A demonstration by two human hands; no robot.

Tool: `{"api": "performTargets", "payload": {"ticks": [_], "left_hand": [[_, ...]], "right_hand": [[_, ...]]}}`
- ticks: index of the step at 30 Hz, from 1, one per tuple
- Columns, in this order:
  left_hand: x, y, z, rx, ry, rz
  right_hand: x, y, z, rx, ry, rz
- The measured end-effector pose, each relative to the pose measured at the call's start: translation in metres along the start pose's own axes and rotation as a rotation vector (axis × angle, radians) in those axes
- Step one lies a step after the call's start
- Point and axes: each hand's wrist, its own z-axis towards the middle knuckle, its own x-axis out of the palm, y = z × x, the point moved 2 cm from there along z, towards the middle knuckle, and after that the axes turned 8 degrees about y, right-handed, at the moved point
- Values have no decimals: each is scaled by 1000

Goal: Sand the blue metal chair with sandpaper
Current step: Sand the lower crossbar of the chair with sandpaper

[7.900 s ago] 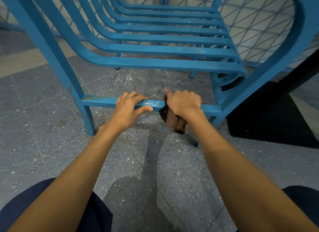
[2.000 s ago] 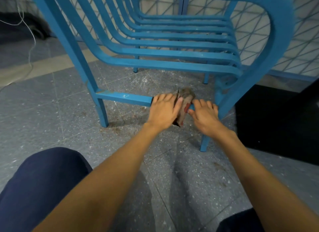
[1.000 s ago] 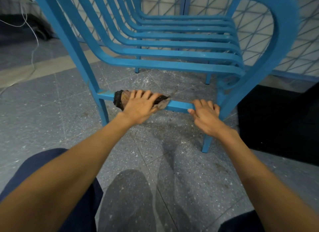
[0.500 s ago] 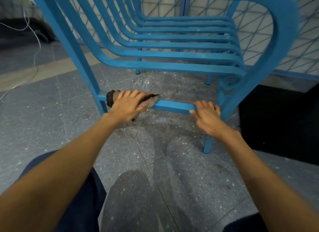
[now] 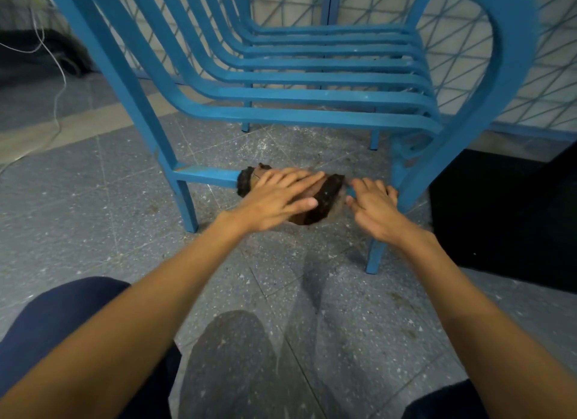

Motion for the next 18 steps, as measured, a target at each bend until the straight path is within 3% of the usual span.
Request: {"api": "performTargets", "payload": {"ticks": [4, 7, 13, 16, 18], "left_hand": [[-15, 51, -15, -124, 14, 59], [-19, 47, -3, -180, 42, 174], [7, -49, 49, 36, -89, 283], [-2, -36, 40, 164, -58, 85], [-12, -11, 26, 113, -50, 51]], "right_hand": [[2, -1, 1, -3, -4, -4], [3, 0, 2, 3, -15, -18], [3, -1, 1, 6, -34, -2], [3, -4, 1, -15, -38, 12], [2, -5, 0, -25, -38, 9]]}}
